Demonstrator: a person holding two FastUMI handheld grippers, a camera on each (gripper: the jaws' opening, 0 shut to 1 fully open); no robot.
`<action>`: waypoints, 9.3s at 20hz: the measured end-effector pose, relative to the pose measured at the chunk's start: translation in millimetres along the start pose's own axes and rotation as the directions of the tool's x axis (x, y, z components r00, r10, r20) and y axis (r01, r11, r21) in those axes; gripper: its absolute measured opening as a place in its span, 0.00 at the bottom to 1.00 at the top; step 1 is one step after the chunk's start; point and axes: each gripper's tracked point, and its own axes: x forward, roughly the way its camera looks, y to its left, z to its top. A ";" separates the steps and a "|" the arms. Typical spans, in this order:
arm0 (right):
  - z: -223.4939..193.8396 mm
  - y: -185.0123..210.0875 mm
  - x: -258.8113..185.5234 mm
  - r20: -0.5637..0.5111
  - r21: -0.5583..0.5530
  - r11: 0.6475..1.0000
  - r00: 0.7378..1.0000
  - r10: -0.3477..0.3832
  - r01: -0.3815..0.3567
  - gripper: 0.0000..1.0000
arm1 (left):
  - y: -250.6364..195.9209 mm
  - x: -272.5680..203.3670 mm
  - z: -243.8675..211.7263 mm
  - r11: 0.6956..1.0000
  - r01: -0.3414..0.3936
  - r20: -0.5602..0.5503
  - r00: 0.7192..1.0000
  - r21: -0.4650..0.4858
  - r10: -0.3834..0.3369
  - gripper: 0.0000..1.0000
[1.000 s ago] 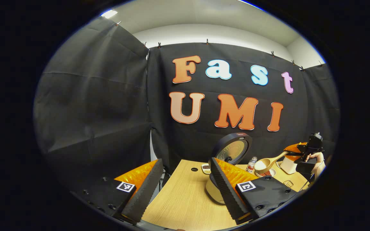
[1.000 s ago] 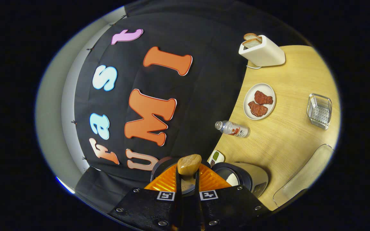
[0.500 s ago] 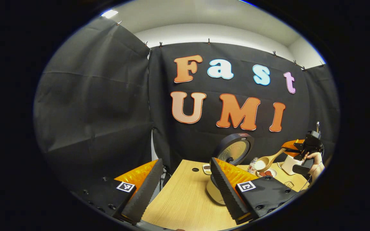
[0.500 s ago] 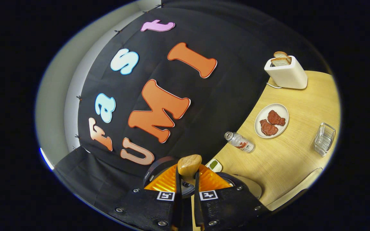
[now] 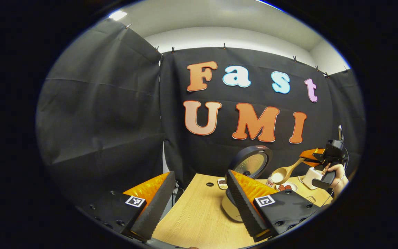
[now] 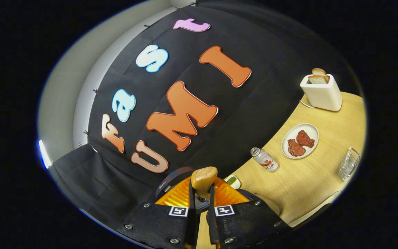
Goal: Close the left gripper, press the button to open the rice cooker; take a wooden spoon from the chopstick holder with the right hand, scoop a spoonful of rice and pour it into the rice cooker, then put the wooden spoon back into the chopstick holder.
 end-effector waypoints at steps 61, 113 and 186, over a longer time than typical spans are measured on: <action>87.6 -74.1 -84.0 0.100 -0.619 0.782 0.995 -0.016 0.075 0.13 | -88.4 10.5 2.6 0.998 0.064 0.029 0.998 -0.028 -0.063 1.00; 205.0 -209.5 -170.9 0.233 -0.622 0.667 0.910 -0.343 0.411 0.95 | -183.2 93.0 67.7 0.996 0.087 0.053 0.995 0.015 -0.088 0.99; 187.0 -188.9 -227.4 0.181 -0.669 0.663 0.939 -0.292 0.335 1.00 | -220.3 116.2 -111.7 0.990 0.090 -0.297 0.953 0.111 -0.053 0.99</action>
